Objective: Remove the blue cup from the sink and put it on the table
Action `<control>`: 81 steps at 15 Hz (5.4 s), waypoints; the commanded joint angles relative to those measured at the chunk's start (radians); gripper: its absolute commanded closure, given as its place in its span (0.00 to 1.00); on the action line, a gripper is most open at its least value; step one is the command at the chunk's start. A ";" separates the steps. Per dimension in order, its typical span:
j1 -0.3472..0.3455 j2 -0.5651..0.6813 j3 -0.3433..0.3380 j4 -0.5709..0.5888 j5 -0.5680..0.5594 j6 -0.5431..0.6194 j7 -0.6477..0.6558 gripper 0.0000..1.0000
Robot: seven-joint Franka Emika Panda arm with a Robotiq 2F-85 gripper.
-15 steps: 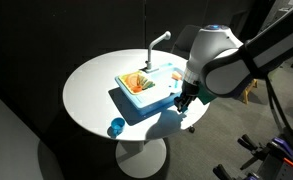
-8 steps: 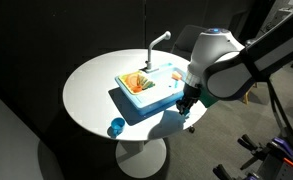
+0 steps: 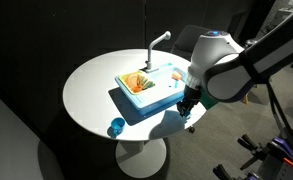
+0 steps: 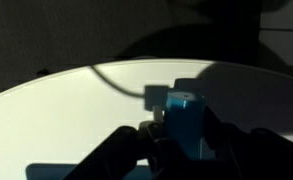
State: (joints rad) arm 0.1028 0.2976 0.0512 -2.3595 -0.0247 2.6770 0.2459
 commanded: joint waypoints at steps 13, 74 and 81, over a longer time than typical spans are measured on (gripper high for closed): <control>-0.001 -0.003 -0.006 0.010 0.017 -0.016 -0.027 0.00; -0.017 -0.501 0.058 0.199 0.022 -0.800 0.108 0.00; -0.017 -0.501 0.058 0.199 0.022 -0.800 0.108 0.00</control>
State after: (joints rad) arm 0.0975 -0.2034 0.0990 -2.1622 -0.0049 1.8790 0.3555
